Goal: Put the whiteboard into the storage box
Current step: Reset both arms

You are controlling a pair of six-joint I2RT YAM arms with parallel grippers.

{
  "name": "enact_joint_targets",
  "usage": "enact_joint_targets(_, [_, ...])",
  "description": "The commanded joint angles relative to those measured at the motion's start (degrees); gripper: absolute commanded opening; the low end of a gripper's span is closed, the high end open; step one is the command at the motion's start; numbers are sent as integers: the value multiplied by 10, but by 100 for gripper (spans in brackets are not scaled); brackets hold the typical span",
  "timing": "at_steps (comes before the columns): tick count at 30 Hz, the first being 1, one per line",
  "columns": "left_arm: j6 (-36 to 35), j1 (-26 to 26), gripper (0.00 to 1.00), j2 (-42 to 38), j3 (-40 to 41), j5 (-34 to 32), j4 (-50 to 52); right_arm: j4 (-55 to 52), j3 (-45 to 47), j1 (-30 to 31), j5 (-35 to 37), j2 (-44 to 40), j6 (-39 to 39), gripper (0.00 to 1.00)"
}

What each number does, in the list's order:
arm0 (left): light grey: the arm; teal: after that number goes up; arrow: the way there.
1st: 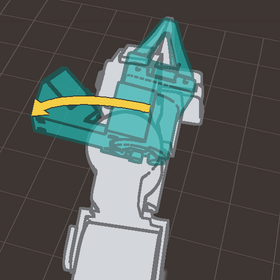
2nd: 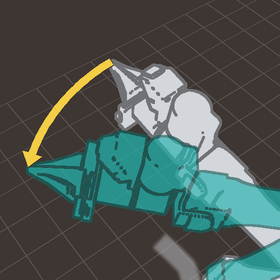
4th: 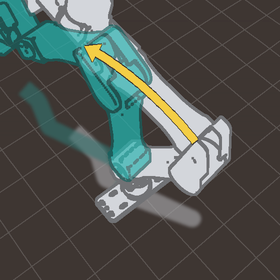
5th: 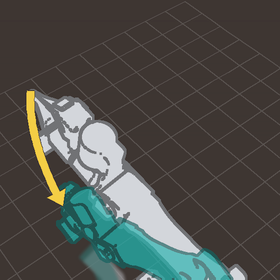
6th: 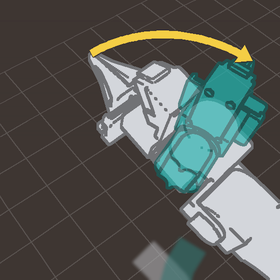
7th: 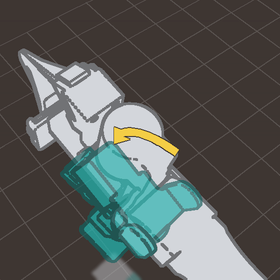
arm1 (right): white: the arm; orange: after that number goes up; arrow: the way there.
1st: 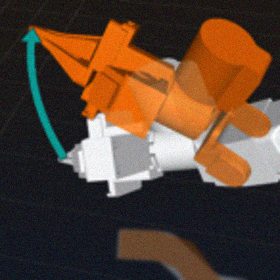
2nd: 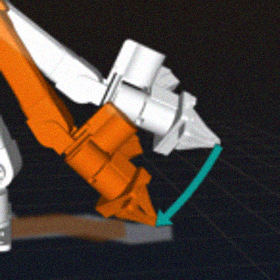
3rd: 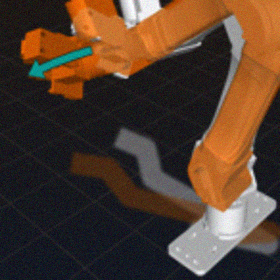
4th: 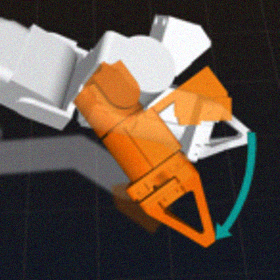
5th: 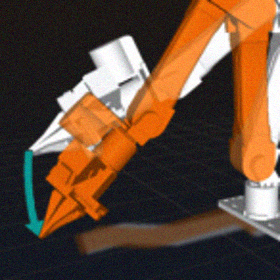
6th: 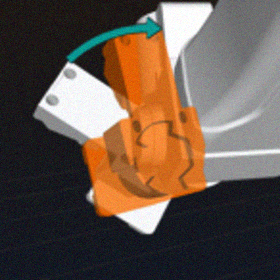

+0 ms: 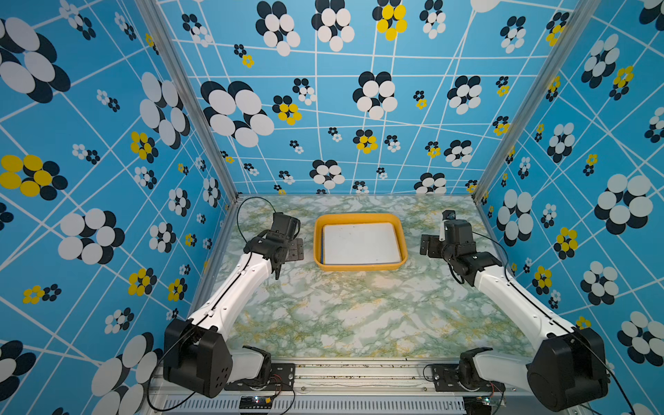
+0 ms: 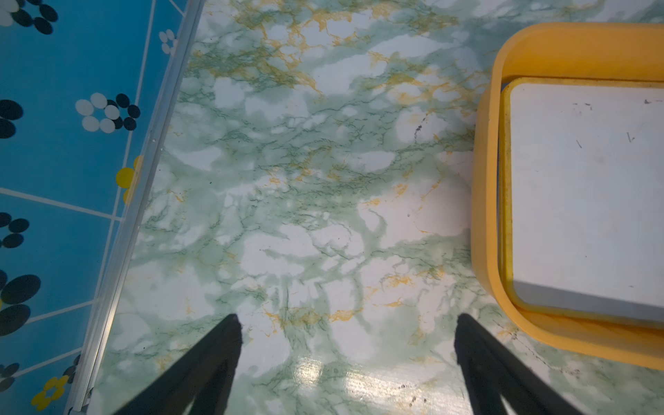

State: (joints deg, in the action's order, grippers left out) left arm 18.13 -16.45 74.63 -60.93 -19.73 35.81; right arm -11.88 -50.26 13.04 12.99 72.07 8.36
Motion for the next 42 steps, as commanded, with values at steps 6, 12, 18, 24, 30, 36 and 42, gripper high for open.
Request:
enact_joint_targets(6, [-54, 24, 100, -23, 77, -68, -142, 120, 34, -56, -19, 41, -19, 99])
enact_joint_targets(12, [-87, 29, 100, -7, 119, -94, -226, 194, 59, -123, -31, 74, 17, 99])
enact_joint_targets(18, [-97, 33, 99, 3, 141, -110, -288, 227, 77, -148, -40, 81, 16, 99])
enact_joint_targets(24, [-115, 37, 99, 27, 119, -112, -280, 258, 106, -149, -29, 75, 15, 99])
enact_joint_targets(30, [-140, 37, 100, 39, 116, -139, -289, 281, 123, -150, 31, 77, -8, 99])
enact_joint_targets(36, [-160, 40, 99, 43, 147, -138, -369, 395, 176, -150, 34, 69, -1, 99])
enact_joint_targets(42, [-170, 44, 100, 41, 189, -130, -455, 451, 219, -151, 50, 73, 9, 99])
